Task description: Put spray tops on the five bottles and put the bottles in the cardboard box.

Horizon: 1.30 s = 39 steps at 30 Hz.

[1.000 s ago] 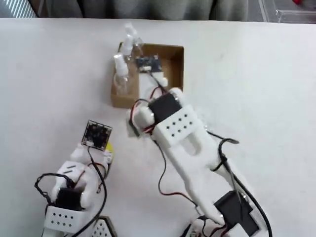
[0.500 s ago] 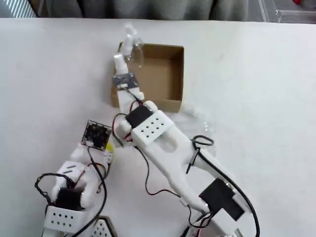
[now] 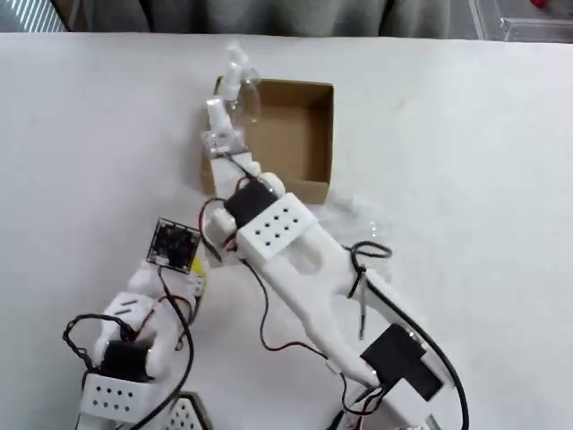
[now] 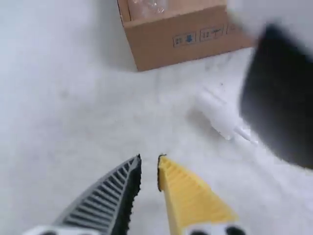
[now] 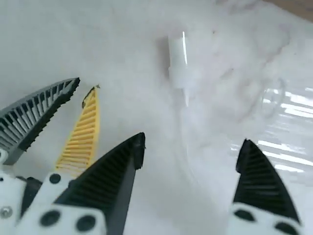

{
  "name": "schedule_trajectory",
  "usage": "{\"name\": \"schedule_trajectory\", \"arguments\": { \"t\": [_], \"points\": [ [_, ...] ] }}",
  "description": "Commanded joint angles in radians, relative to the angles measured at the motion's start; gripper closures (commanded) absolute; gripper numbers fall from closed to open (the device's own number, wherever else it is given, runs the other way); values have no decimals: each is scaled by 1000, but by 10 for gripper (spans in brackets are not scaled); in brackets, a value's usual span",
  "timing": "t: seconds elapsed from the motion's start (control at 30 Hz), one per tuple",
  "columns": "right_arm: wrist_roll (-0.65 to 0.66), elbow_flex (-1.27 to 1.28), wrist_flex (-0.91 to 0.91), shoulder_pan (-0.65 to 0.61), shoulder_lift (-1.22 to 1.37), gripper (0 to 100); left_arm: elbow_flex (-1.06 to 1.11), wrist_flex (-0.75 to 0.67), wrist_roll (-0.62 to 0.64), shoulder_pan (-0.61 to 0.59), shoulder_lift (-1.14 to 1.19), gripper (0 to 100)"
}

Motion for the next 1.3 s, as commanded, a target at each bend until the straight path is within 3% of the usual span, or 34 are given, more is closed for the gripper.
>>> {"name": "schedule_trajectory", "arguments": {
  "t": [0.0,0.13,0.37,0.63,0.9,1.13,1.27],
  "points": [
    [2,-175,170,94,-13,730,-3,-2,-2,-10,-16,924],
    [40,-253,232,252,-15,759,-3,-2,-2,-10,-16,924],
    [393,-255,226,446,-5,990,-3,-2,-2,-10,-16,924],
    [437,-224,133,619,47,950,-3,-3,-2,-10,-16,924],
    [953,-233,-15,651,291,949,-3,-2,-2,-10,-16,924],
    [1079,-233,-90,654,357,834,-3,-2,-5,-10,-16,924],
    [1163,-233,-122,668,363,823,-3,-2,-5,-10,-16,924]
  ]
}}
